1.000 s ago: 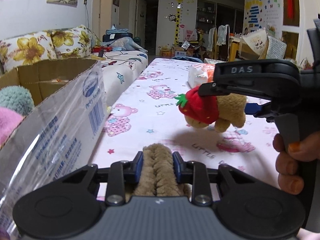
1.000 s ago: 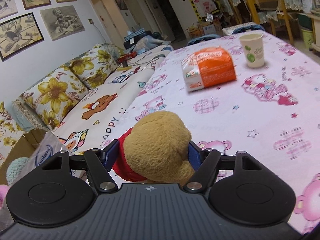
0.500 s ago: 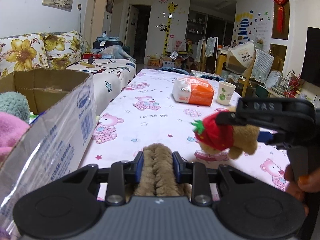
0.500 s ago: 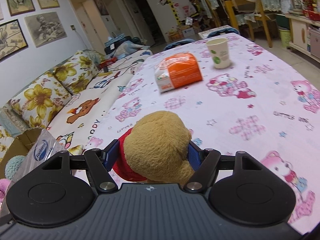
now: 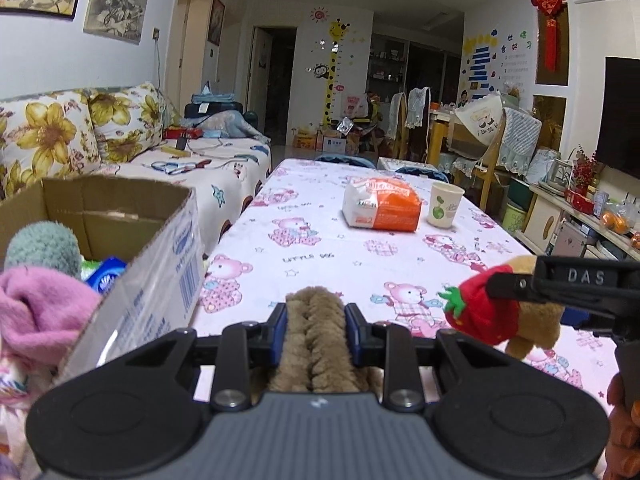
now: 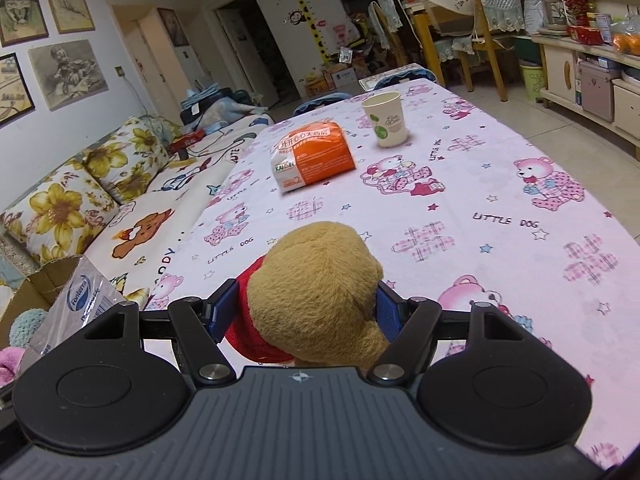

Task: Organize soft objects
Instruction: 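Carry the brown ring and plush bear over to the cardboard box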

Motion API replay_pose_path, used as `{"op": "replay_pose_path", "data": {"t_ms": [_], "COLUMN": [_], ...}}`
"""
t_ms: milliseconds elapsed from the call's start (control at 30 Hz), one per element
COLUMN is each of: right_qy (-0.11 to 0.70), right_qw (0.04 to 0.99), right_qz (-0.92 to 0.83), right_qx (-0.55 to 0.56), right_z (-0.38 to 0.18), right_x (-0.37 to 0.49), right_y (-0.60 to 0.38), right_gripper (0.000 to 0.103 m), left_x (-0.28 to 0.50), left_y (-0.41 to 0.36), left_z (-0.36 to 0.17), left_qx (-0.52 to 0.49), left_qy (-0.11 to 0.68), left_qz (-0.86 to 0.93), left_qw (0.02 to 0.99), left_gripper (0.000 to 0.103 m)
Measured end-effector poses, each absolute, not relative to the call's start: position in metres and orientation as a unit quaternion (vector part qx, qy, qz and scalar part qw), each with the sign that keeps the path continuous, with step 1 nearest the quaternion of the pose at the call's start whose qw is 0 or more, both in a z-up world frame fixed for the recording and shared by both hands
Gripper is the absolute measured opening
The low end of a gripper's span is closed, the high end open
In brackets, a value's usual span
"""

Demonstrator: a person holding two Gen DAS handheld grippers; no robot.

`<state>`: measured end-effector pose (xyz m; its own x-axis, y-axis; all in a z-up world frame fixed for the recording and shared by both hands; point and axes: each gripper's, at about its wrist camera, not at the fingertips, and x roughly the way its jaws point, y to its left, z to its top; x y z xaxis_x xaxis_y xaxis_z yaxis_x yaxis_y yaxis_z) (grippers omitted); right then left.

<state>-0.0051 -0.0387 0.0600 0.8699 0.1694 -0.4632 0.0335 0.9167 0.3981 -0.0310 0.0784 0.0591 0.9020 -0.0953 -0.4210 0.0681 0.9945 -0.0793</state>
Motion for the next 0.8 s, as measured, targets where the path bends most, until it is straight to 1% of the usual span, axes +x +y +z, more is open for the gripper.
{"op": "replay_pose_path", "data": {"t_ms": [800], "right_qy": [0.209], "right_qw": [0.962], "right_qz": [0.057], "right_qx": [0.169], "right_z": [0.076], "right_x": [-0.026], "right_y": [-0.032], "right_gripper": [0.088], "left_x": [-0.052], "left_y": [0.098], "left_z": [0.095], "left_qx": [-0.009], "left_qy": [0.172], "left_qz": [-0.018], "left_qw": [0.985], "left_gripper": [0.028]}}
